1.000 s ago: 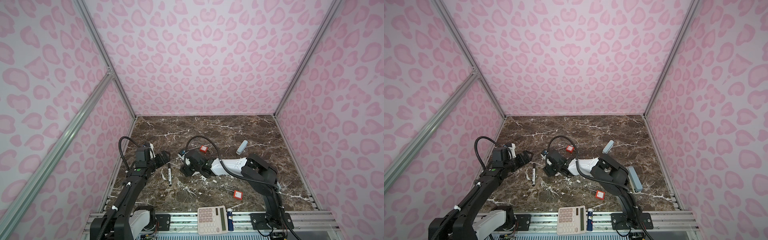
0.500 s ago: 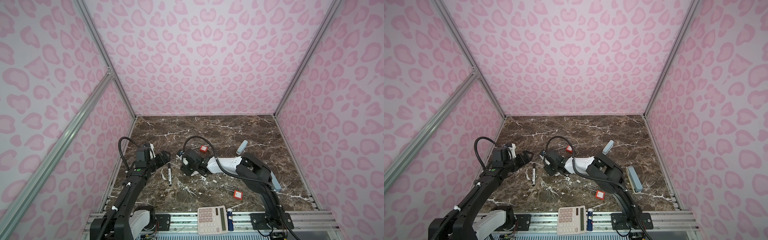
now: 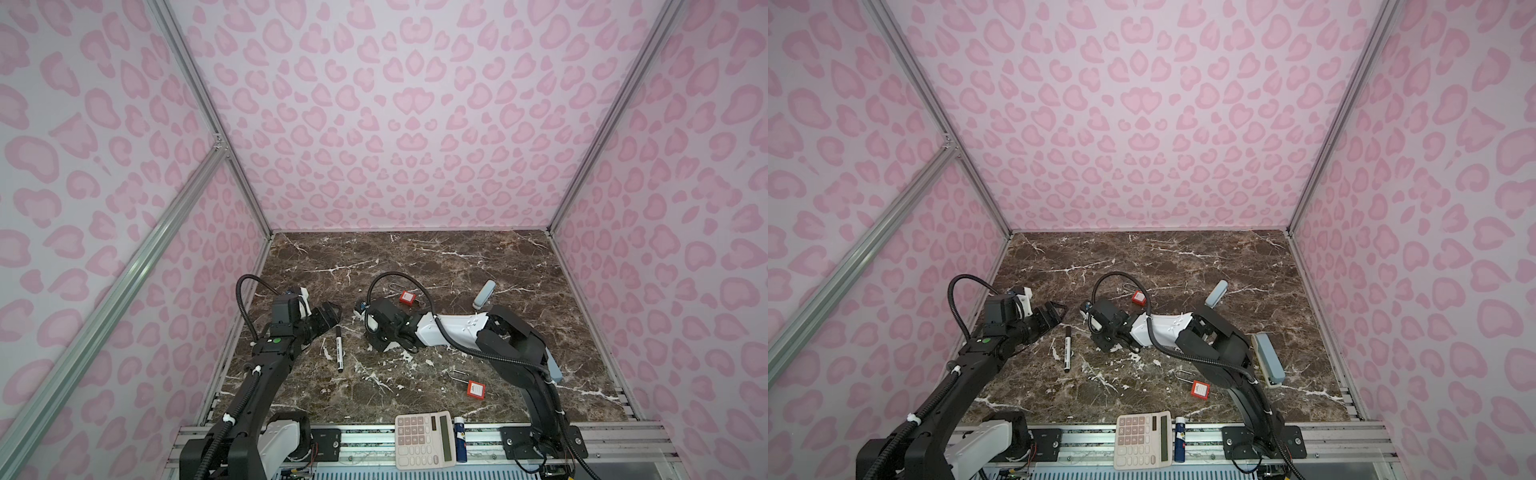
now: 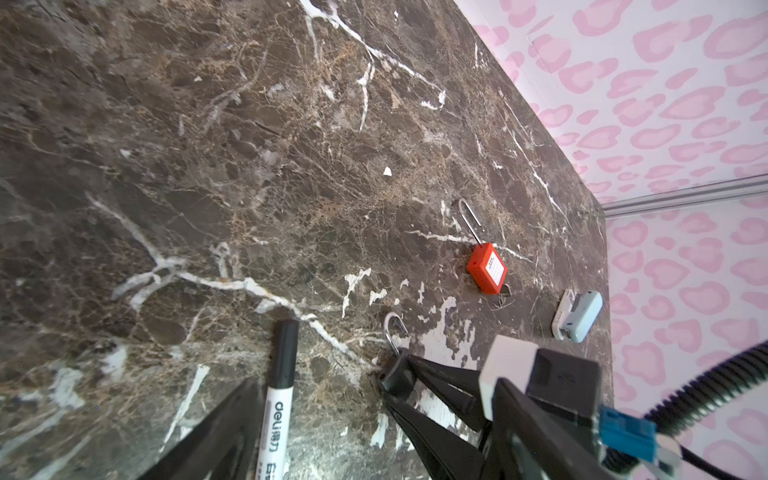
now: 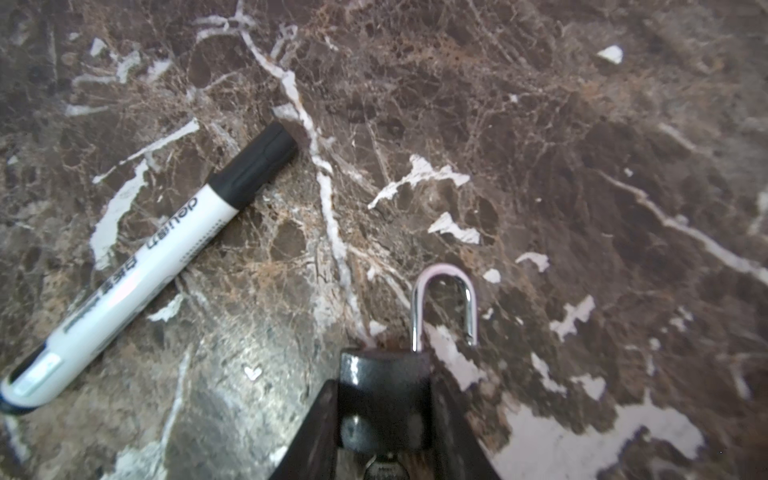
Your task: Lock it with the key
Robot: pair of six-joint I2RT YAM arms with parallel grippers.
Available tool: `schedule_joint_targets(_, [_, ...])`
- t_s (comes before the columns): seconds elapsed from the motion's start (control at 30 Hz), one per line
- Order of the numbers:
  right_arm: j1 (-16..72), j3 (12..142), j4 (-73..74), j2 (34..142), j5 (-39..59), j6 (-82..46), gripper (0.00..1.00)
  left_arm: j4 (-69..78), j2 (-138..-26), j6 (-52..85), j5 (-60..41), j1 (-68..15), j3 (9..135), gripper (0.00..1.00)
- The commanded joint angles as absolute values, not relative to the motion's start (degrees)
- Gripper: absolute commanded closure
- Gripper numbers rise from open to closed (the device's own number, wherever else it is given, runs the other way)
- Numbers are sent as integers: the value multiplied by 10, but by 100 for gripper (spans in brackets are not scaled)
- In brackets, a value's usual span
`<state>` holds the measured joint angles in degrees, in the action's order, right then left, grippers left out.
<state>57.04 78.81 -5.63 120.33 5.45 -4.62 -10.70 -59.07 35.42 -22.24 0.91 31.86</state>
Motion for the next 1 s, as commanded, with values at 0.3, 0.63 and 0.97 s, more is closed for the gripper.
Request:
schedule_joint_targets(0.3, [549,743,15,1096,125,-43,69,-87,-630,378,-354,-3,361,33])
schedule_joint_targets(0.63, [548,756,21,1062,170,-33,68,-68,-644,382,-408,-39,388,39])
schedule_joint_targets(0.97, [535,759,43,1053,196,-54,67,-68,-644,382,-430,-49,399,54])
